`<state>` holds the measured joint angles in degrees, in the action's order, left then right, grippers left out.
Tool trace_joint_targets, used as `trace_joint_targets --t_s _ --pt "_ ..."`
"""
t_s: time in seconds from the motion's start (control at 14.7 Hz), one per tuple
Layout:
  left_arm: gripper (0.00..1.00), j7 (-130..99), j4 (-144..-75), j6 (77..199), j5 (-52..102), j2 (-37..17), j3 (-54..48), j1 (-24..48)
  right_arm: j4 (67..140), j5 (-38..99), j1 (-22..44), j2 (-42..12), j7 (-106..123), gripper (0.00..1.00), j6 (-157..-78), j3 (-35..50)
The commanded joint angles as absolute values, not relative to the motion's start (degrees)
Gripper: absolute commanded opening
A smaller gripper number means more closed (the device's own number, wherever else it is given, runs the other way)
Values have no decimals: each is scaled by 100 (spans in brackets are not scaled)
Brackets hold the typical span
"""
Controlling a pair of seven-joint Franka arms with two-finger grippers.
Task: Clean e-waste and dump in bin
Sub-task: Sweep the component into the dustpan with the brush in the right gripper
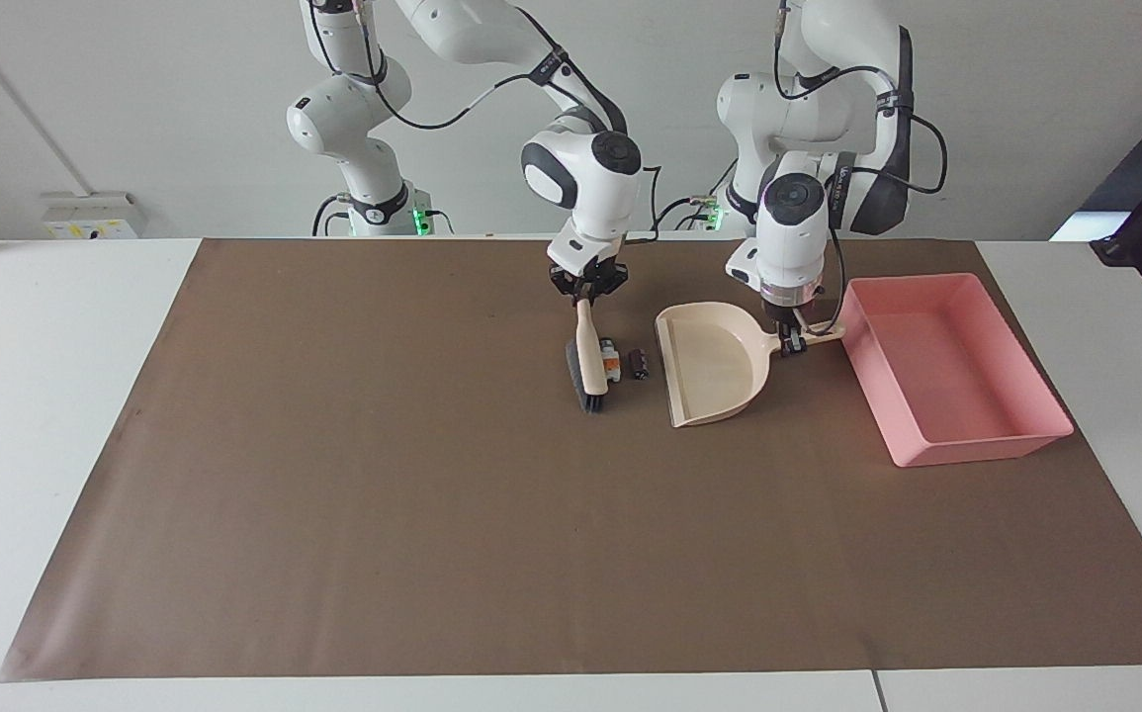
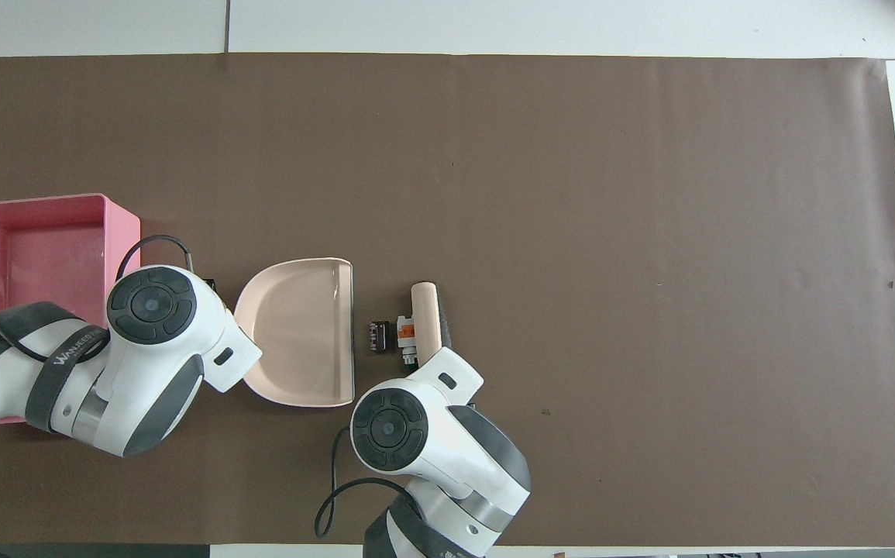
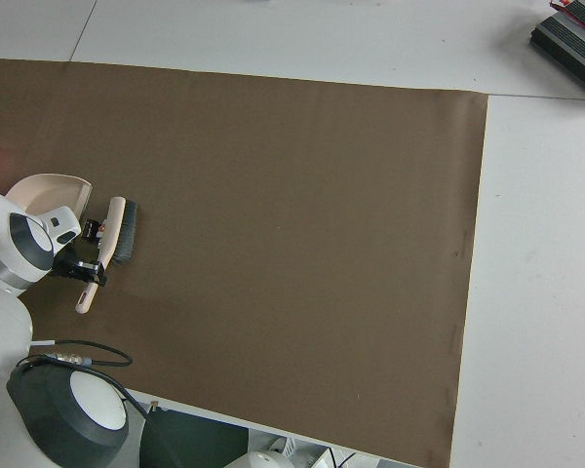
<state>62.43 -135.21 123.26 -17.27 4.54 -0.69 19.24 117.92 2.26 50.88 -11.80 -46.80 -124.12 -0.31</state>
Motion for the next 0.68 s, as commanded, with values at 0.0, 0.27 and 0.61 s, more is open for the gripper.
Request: trace_joint_targets --t_s 0.0,0.27,0.61 --pt "0 6126 -13939 12629 -1854 756 -26 2030 11584 823 5098 -1415 -4370 0 -13031 122" --pt "0 6117 -13957 12656 -1854 773 -35 2030 11365 1807 5098 -1581 -3939 0 -13683 369" --pt "0 6117 -14010 12893 -1854 773 -44 1995 10890 2496 5080 -1714 -3621 0 -13896 387"
